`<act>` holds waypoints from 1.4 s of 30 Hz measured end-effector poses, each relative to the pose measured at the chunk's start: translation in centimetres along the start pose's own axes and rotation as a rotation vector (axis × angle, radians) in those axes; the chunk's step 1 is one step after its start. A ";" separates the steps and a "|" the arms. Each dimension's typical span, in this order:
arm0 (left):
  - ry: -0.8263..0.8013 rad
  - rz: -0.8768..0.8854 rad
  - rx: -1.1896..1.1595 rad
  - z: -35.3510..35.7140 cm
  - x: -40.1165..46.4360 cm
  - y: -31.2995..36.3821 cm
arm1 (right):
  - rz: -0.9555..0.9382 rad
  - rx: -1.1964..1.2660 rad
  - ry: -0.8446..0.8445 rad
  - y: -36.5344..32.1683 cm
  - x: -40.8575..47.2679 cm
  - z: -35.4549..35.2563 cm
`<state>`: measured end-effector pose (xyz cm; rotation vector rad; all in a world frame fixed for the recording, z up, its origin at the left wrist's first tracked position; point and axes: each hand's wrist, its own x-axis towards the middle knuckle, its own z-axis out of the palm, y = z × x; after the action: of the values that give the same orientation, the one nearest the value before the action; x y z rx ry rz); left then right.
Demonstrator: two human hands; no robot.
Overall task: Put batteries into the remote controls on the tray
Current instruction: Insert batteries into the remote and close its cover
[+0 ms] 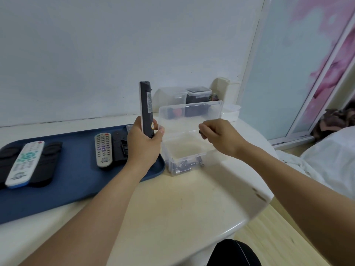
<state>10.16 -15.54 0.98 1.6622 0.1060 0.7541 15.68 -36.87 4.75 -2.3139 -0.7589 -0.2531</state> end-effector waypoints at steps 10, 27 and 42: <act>0.054 -0.103 -0.018 -1.5 0.2 0.9 | -0.065 0.695 0.093 -8.3 0.9 3.8; -0.032 -0.532 -0.599 -19.8 0.0 1.9 | 0.128 1.251 -0.395 -19.4 6.1 16.1; -0.034 -0.463 -0.632 -17.7 0.5 2.2 | -0.091 1.018 -0.391 -17.0 5.7 15.3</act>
<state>0.52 -0.85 3.93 0.9916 0.1980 0.3491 9.99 -13.98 4.70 -1.3573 -0.8990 0.4714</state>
